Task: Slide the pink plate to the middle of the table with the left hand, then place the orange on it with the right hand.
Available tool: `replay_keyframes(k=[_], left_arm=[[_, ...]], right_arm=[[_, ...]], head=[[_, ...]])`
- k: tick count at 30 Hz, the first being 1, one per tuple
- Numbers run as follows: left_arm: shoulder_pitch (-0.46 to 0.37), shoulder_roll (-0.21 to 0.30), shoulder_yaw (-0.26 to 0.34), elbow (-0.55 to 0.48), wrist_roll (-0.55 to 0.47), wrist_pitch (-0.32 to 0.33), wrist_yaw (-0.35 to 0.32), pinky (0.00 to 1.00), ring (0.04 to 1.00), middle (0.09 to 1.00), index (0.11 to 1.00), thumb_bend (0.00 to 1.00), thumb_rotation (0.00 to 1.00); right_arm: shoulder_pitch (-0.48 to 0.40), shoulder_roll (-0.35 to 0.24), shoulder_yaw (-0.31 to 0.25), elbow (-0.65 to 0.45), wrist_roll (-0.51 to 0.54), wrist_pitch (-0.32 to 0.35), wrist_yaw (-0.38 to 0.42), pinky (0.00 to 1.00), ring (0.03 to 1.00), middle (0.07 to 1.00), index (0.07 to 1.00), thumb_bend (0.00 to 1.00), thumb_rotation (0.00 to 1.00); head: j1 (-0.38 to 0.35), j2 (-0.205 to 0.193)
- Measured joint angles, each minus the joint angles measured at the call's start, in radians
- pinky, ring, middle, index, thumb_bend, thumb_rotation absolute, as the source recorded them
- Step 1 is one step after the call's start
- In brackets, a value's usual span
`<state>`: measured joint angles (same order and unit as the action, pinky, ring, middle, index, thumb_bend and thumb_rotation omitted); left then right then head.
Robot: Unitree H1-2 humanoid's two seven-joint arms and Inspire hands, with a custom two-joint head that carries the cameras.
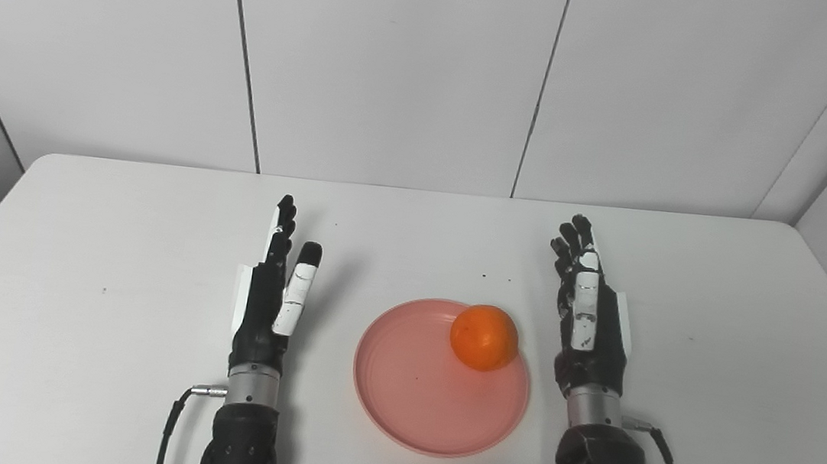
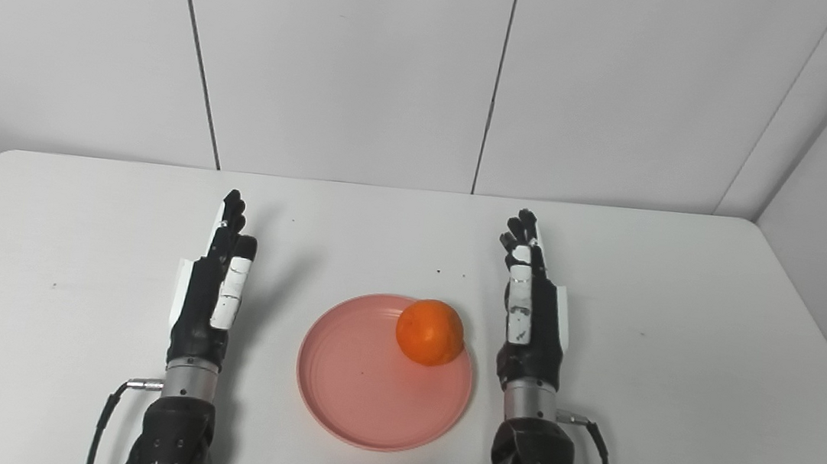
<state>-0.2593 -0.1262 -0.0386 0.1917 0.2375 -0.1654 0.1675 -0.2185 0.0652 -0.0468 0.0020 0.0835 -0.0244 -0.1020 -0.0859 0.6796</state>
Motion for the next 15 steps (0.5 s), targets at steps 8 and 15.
replay_keyframes(k=[8,15], left_arm=[[0.001,-0.002,0.003,-0.025,-0.071,0.106,-0.012,1.0,1.0,1.0,1.0,0.85,1.0],[0.002,0.0,0.0,-0.067,-0.124,0.226,-0.051,1.0,1.0,1.0,1.0,0.88,1.0]], right_arm=[[0.03,0.0,-0.011,0.066,0.01,0.01,0.001,1.0,0.958,0.953,0.96,0.87,1.0],[0.024,0.0,-0.011,0.098,-0.012,0.009,0.001,1.0,0.947,0.947,0.957,0.89,1.0]], head=[[-0.002,0.006],[-0.005,0.006]])
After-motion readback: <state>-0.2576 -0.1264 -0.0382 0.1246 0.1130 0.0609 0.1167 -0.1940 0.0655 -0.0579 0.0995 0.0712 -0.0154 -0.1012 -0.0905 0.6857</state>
